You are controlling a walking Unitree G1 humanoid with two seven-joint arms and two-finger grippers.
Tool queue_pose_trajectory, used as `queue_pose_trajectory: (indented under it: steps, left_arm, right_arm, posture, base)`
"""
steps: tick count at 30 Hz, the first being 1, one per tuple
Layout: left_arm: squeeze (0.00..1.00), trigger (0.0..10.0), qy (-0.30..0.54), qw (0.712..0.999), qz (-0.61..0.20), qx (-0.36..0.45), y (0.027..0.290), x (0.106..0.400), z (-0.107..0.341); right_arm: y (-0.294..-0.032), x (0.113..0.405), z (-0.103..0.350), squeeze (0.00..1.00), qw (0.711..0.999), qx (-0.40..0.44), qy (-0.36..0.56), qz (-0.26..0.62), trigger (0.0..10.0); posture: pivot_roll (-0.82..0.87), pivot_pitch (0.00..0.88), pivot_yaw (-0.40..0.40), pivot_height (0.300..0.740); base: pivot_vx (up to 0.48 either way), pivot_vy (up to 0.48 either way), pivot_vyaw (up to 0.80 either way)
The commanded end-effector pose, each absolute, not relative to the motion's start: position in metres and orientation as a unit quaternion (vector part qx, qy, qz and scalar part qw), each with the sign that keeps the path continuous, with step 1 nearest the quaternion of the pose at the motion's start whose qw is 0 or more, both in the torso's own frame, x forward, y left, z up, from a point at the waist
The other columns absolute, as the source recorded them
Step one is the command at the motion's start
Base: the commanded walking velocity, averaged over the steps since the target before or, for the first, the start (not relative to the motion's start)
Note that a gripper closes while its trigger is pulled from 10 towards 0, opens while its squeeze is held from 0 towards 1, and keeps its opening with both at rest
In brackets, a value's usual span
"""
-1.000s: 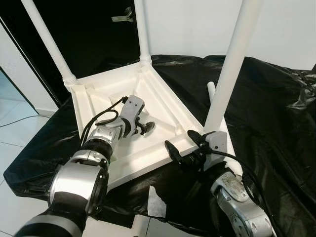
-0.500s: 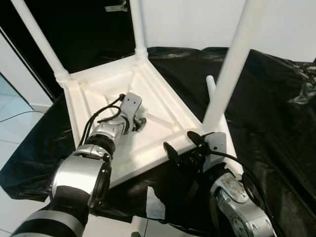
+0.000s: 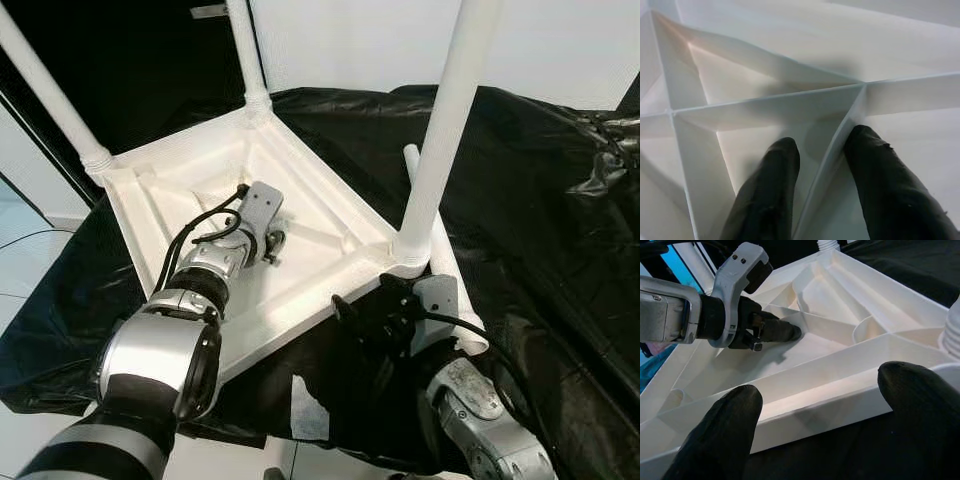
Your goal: Building children table
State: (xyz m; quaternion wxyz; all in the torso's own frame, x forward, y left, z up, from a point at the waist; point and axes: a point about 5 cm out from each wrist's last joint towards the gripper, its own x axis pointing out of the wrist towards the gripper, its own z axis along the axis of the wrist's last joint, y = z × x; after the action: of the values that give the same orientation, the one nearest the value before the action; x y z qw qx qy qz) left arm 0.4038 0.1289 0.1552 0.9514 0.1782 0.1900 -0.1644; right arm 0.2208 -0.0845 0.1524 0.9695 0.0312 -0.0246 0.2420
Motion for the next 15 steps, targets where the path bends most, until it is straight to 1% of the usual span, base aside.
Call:
queue_pose_trajectory:
  steps: [1, 7, 8, 15]
  left_arm:
    - [0.00, 0.0, 0.218, 0.959, -0.066, 0.167, 0.143, 0.398, 0.134]
    - [0.00, 0.0, 0.230, 0.963, -0.046, 0.133, 0.145, 0.394, 0.127]
    - [0.00, 0.0, 0.236, 0.963, -0.045, 0.119, 0.145, 0.392, 0.124]
    - [0.00, 0.0, 0.236, 0.966, -0.050, 0.096, 0.143, 0.388, 0.121]
  right_arm:
    - [-0.083, 0.221, 0.152, 0.00, 0.970, 0.030, -0.020, 0.242, 10.0]
    - [-0.085, 0.220, 0.151, 0.00, 0.970, 0.029, -0.018, 0.239, 10.0]
    - [-0.086, 0.221, 0.151, 0.00, 0.971, 0.028, -0.019, 0.238, 10.0]
    - [-0.090, 0.222, 0.151, 0.00, 0.972, 0.026, -0.020, 0.233, 10.0]
  posture:
    - [-0.05, 0.119, 0.076, 0.740]
    - [-0.05, 0.115, 0.082, 0.740]
    - [-0.06, 0.103, 0.087, 0.740]
    - [-0.05, 0.095, 0.088, 0.740]
  base:
    - [0.000, 0.000, 0.00]
    - [0.000, 0.000, 0.00]
    - [0.000, 0.000, 0.00]
    - [0.000, 0.000, 0.00]
